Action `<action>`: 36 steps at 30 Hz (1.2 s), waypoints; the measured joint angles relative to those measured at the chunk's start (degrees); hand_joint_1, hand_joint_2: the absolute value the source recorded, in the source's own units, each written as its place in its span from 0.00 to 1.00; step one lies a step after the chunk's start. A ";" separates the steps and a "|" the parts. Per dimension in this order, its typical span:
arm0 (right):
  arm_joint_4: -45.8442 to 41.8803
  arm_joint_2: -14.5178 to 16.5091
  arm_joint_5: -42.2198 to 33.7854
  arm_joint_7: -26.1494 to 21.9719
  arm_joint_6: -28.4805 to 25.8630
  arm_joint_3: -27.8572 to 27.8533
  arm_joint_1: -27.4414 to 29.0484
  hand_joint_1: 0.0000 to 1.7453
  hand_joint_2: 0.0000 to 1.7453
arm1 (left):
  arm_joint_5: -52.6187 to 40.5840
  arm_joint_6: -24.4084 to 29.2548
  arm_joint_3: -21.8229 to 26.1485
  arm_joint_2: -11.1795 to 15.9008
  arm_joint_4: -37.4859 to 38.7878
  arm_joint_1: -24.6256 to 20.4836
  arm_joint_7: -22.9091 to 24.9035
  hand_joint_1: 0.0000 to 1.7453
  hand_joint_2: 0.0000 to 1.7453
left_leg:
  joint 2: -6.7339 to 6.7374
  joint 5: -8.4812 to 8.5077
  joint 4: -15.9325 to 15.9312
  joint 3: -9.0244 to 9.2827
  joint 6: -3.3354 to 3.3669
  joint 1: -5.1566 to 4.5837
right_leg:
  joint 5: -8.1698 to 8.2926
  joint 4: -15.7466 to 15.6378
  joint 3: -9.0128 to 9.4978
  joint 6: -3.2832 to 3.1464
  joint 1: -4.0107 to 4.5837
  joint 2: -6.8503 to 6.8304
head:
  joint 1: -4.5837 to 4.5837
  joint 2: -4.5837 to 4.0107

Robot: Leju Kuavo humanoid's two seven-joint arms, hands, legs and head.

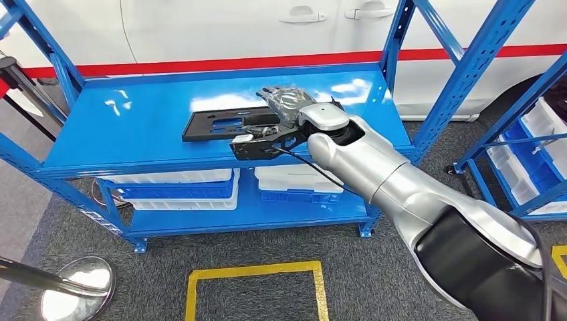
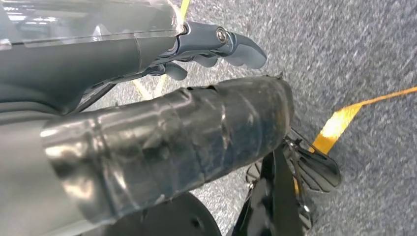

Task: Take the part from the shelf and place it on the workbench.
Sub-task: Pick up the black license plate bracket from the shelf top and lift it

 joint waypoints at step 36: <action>-0.04 0.90 -0.78 -3.26 1.62 2.94 1.96 0.00 0.00 | 0.53 -0.94 0.41 -0.01 0.00 0.11 -0.45 0.00 0.00 | 0.00 9.74 -12.90 3.57 0.46 -0.28 | -2.07 0.44 2.03 0.45 0.44 0.07 | -0.01 0.00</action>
